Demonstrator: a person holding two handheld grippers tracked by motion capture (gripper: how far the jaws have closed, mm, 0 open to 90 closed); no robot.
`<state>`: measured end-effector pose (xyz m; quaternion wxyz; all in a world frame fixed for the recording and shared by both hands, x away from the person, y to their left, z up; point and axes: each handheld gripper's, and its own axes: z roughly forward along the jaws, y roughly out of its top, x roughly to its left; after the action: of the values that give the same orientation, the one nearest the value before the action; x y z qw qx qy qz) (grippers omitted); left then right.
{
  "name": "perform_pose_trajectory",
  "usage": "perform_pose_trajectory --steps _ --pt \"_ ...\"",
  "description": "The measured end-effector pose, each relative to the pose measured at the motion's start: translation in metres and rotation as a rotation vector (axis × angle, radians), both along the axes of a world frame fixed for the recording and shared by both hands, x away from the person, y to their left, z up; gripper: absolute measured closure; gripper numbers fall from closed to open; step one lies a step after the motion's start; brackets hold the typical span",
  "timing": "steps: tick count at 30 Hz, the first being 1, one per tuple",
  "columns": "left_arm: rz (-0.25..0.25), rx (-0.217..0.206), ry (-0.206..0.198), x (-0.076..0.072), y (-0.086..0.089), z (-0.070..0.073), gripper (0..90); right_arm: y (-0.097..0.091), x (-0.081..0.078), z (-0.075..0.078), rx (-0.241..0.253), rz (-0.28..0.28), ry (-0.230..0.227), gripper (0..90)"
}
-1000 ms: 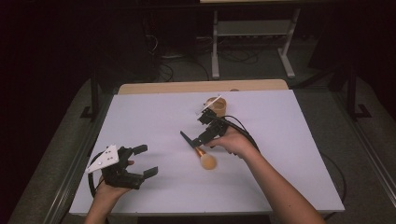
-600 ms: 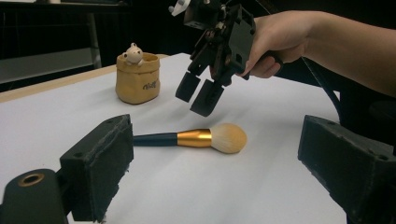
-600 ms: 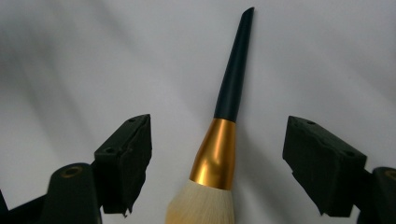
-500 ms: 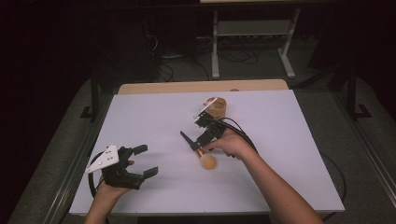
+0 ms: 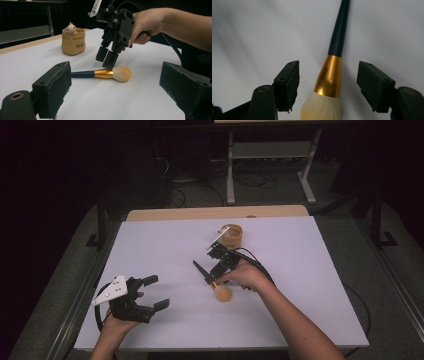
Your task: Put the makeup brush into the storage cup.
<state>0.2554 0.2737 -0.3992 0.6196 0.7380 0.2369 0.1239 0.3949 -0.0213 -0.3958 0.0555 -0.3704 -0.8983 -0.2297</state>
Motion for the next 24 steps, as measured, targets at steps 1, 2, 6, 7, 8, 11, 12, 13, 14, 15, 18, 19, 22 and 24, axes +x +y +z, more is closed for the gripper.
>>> perform_pose_trajectory --steps 1,2,6,7,8,11,12,13,14,15,18,19,22,24 --pt "0.0 -0.002 0.0 0.0 0.0 0.0 10.0 0.0 0.0 0.0 -0.004 -0.002 0.005 33.6" --pt "-0.001 -0.002 0.001 0.0 0.0 0.0 10.0 0.001 0.0 -0.001 -0.01 -0.005 0.005 33.7" --pt "-0.001 -0.003 0.0 0.0 0.0 0.0 10.0 0.003 0.0 -0.004 -0.024 -0.007 0.014 34.2" --pt "0.0 -0.003 0.001 0.0 0.0 0.0 10.0 0.003 -0.001 -0.005 -0.026 -0.005 0.017 34.5" --pt "-0.001 -0.004 0.0 0.0 0.0 0.0 10.0 0.004 -0.001 -0.005 -0.03 -0.005 0.021 35.0" --pt "0.0 -0.003 0.001 0.0 0.0 0.0 10.0 0.006 -0.001 -0.007 -0.041 -0.004 0.027 36.1" --pt "-0.001 -0.004 0.002 0.0 0.0 0.0 10.0 0.006 -0.001 -0.008 -0.044 -0.002 0.027 36.7" --pt "-0.001 -0.003 0.001 0.0 0.0 0.0 10.0 0.007 -0.001 -0.009 -0.047 -0.003 0.032 37.4" --pt "-0.002 -0.003 0.0 0.0 0.0 0.0 10.0 0.007 -0.001 -0.009 -0.049 -0.005 0.033 38.0" --pt "-0.003 -0.002 -0.001 0.0 0.0 0.0 10.0 0.007 -0.001 -0.01 -0.052 -0.005 0.032 38.6" --pt "-0.002 -0.003 0.001 0.0 0.0 0.0 10.1 0.008 0.0 -0.011 -0.057 -0.009 0.04 39.8" --pt "-0.002 -0.003 0.001 0.0 0.0 0.0 10.0 0.008 0.0 -0.011 -0.057 -0.009 0.04 39.8" --pt "-0.002 -0.004 0.002 0.0 0.0 0.0 10.0 0.008 0.0 -0.013 -0.067 -0.008 0.047 41.4" --pt "-0.002 -0.004 0.002 0.0 0.0 0.0 10.0 0.009 0.0 -0.015 -0.073 -0.009 0.055 42.7"
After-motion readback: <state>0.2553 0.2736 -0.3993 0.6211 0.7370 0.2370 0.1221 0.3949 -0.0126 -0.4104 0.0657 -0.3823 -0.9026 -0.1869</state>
